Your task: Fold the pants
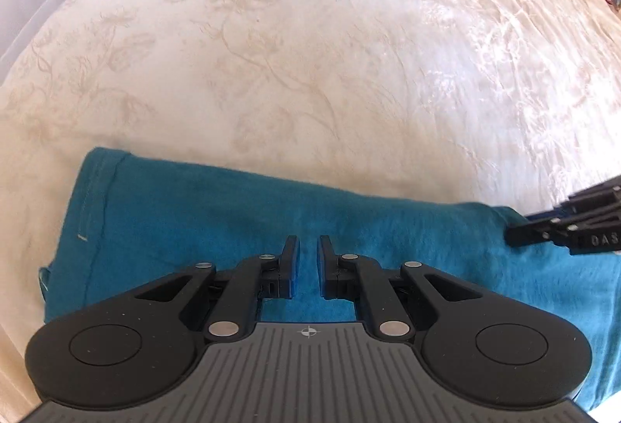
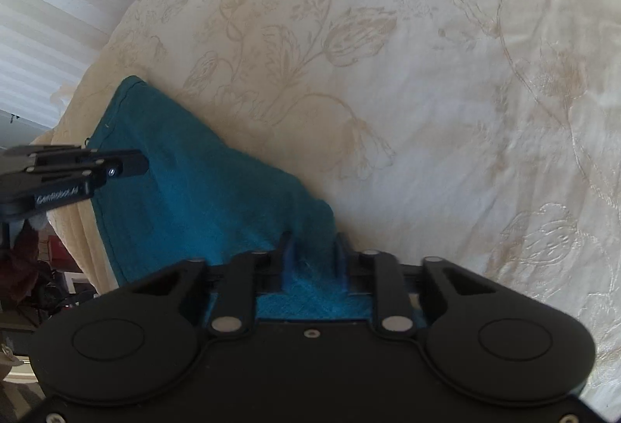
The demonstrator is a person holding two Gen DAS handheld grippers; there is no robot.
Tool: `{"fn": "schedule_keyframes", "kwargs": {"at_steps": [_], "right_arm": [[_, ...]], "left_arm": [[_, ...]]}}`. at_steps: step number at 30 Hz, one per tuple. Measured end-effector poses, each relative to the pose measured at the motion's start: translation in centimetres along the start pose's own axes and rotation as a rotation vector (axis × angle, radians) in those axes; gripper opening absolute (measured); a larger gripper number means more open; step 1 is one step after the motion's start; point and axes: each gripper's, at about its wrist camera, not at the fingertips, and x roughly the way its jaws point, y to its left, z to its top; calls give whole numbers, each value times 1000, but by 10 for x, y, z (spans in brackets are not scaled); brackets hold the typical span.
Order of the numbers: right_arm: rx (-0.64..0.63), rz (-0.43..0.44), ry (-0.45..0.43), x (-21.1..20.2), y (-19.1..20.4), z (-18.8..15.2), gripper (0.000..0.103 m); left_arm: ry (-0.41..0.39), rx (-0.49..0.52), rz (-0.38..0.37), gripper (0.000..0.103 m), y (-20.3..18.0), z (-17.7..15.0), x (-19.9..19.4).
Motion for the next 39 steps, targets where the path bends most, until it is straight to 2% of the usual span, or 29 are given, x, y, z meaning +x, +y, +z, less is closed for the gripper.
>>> {"fn": "schedule_keyframes", "kwargs": {"at_steps": [3,7,10,12,17,19,21,24,25,31,34,39], "right_arm": [[-108,-36,-102,-25,30,-21,18],[-229,-99,-171,-38,67,-57,17],[-285,-126,-169,-33,87,-78,17],[-294,-126,-133,-24,95,-85,17],[-253,-126,-93,-4,94,-89,18],[-235,-122,-82,-4,92,-85,24],[-218,-118,-81,-4,89,-78,26],[-200,-76,-80,-3,85,-59,48],[-204,-67,-82,-1,85,-54,51],[-296,-42,-49,18,97,-16,51],[-326,-36,-49,25,102,-1,51],[-335,-26,-62,28,102,16,51]], "left_arm": [[-27,2,14,10,-3,14,4],[-44,27,3,10,-11,29,9],[-36,67,-33,10,-30,35,20],[-24,94,-60,11,-44,34,27],[39,148,-80,11,-66,20,46],[70,152,-69,11,-64,9,52],[96,139,-60,11,-56,-3,56],[103,98,-65,11,-41,-16,53],[100,83,-71,11,-36,-18,51],[1,9,-84,11,-18,-10,25],[-37,-41,-62,11,-5,-10,14],[6,-105,-28,11,19,-32,15]]}}
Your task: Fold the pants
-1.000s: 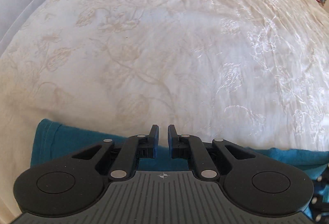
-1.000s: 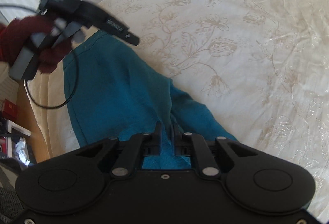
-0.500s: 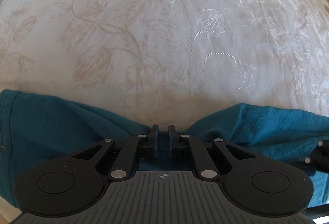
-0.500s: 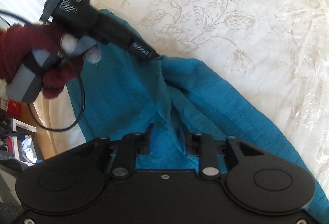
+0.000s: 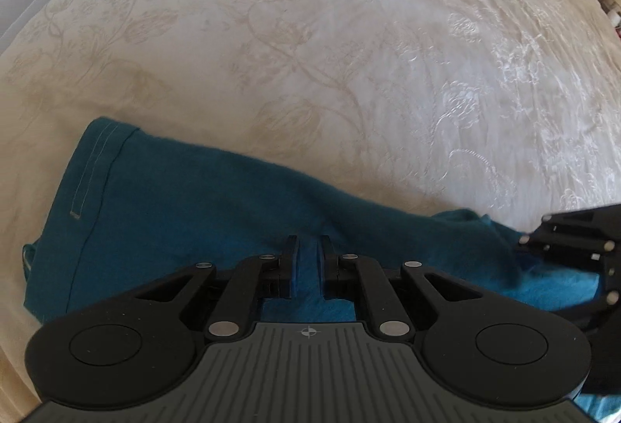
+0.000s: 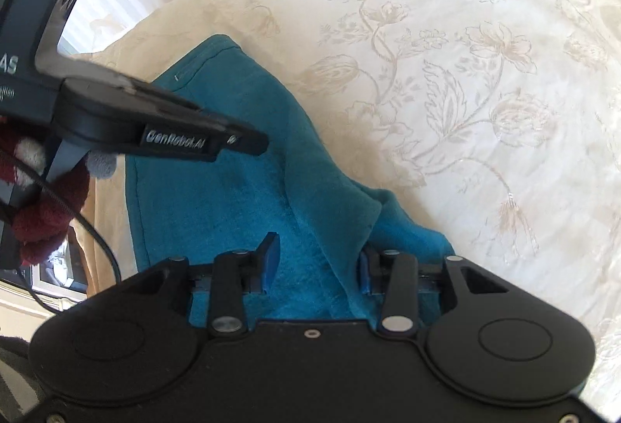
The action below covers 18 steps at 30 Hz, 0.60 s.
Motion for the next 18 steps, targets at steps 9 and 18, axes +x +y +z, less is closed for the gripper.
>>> {"fn": "schedule_keyframes", "kwargs": {"at_steps": [9,18], "right_arm": [[72,-37,-91,0,-10,8,51],[200,-23,-108,4,-35,15,51]], "left_arm": [[146,61,65,11,14,-48,24],[165,49,41,11,21,-45,33]]}}
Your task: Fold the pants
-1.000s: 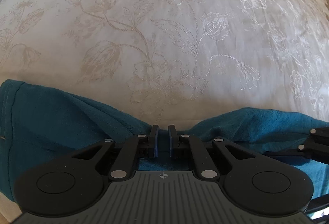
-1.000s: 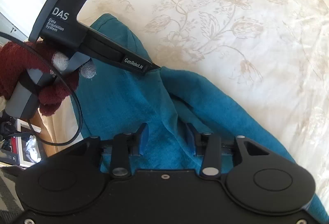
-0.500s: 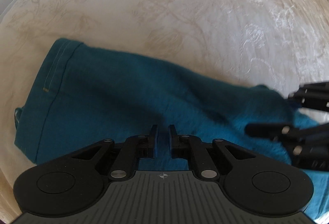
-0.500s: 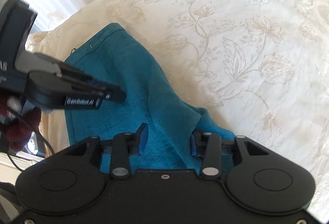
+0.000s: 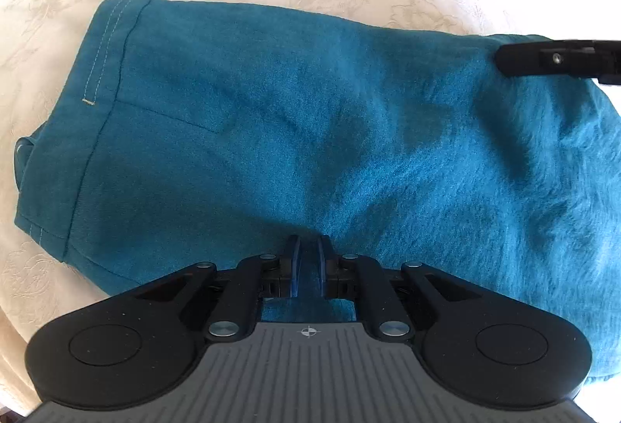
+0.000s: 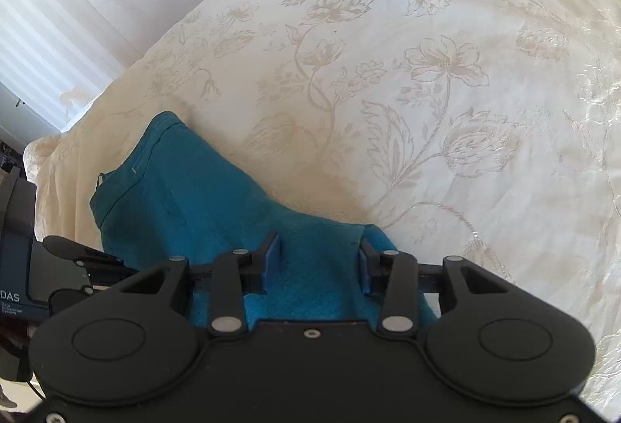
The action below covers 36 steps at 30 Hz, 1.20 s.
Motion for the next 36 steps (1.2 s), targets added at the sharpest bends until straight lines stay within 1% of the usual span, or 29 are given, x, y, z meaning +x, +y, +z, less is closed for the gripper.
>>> {"fn": "schedule_keyframes", "kwargs": {"at_steps": [6,8,10,11,12,13,16,18,20,22,23,24,26,27,28,29,32,36], "right_arm": [[45,-35,-21,10,-9,13,51],[56,-53,-34,7,-12,18,51],[48,-79,-69,-4,-9,20,50],[39,-92,-85,-11,-7,19,46],[25,-94,-91,-17,-4,17,33],[8,-89,-84,-22,1,15,23],[-29,-55,-45,-29,15,1,23],[-61,-58,0,-22,25,-8,23],[-83,-93,43,-8,28,-15,23],[-72,-146,82,9,23,-18,22],[-59,-172,84,16,17,-18,19],[-38,-193,81,20,11,-17,14],[14,-245,52,22,-1,-12,14],[35,-265,35,19,-5,-10,17],[59,-270,15,13,-8,-8,22],[80,-266,-5,6,-10,-7,25],[100,-249,-44,-21,-8,-14,28],[113,-215,-41,-50,2,-46,28]], "left_arm": [[-7,5,-3,11,3,-1,1],[-6,-3,-7,11,1,-3,-3],[-6,-15,-15,11,5,-3,-4],[-6,-20,-17,11,6,-3,-4],[-6,-26,-19,11,7,-4,-4],[-7,-30,-19,11,9,-5,-3],[-11,-35,-10,10,9,-5,-3],[-14,-31,-3,10,8,-7,-3],[-18,-25,-1,11,6,-7,-4],[-20,-20,-1,11,6,-8,-7],[-21,-17,0,11,6,-9,-7],[-21,-15,2,11,5,-10,-8],[-21,-8,7,11,4,-13,-11],[-19,-5,11,11,4,-14,-13],[-18,-3,14,11,4,-16,-15],[-25,-6,12,11,4,-17,-18],[-57,-13,0,11,2,-16,-31],[-129,5,-39,11,-13,-6,-49]]}}
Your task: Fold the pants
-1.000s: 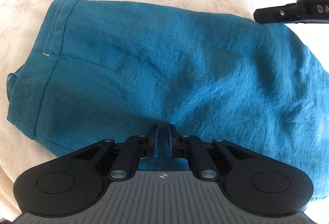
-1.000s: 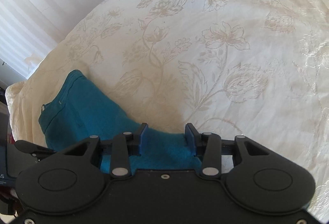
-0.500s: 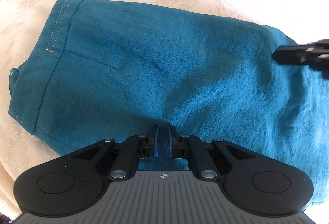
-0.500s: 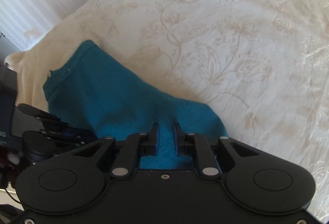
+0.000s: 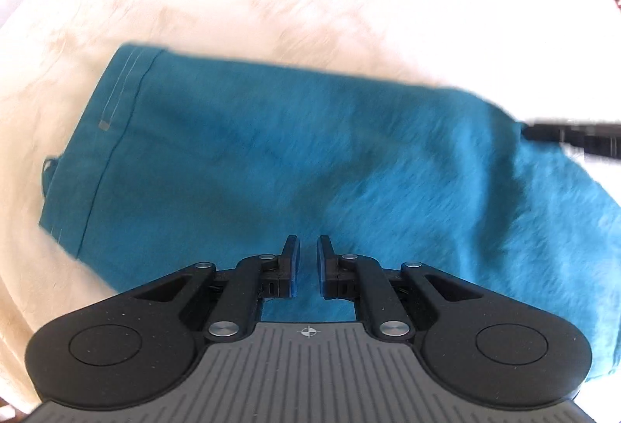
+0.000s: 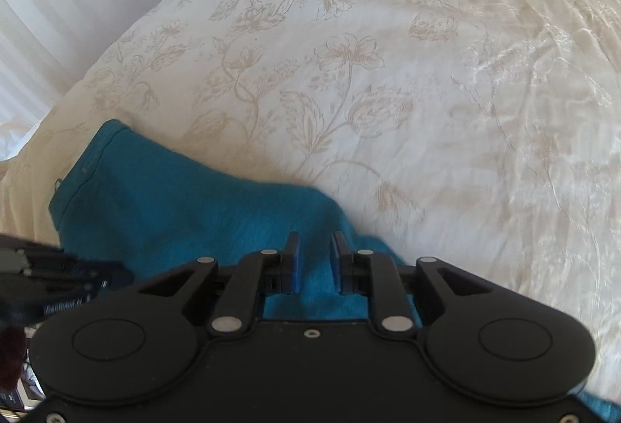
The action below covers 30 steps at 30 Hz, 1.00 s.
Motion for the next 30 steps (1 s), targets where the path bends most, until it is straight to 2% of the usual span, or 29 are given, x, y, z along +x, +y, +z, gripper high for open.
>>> {"fn": "schedule_keyframes", "kwargs": {"at_steps": [3,7,11,13,16,23,27,30], "right_arm": [[5,20,50,-13,3,-34,28],[20,22,137,-19,7,-85,28],[51,27,218,-20,8,-132,28],[69,44,225,-27,6,-148,28],[103,61,194,-43,-1,-158,28],[158,38,68,-85,-36,-172,28],[184,23,3,-118,-65,-189,28],[211,-5,-39,-144,-89,-204,29]], "left_arm": [[-13,40,-34,11,-22,5,-2],[9,109,-62,11,-53,-5,5],[74,171,-47,11,-76,-28,19],[99,194,-30,11,-84,-39,23],[96,219,-3,11,-95,-45,21],[69,181,41,11,-138,-38,1],[39,169,65,11,-188,-40,-16],[20,183,57,11,-228,-47,-25]]}}
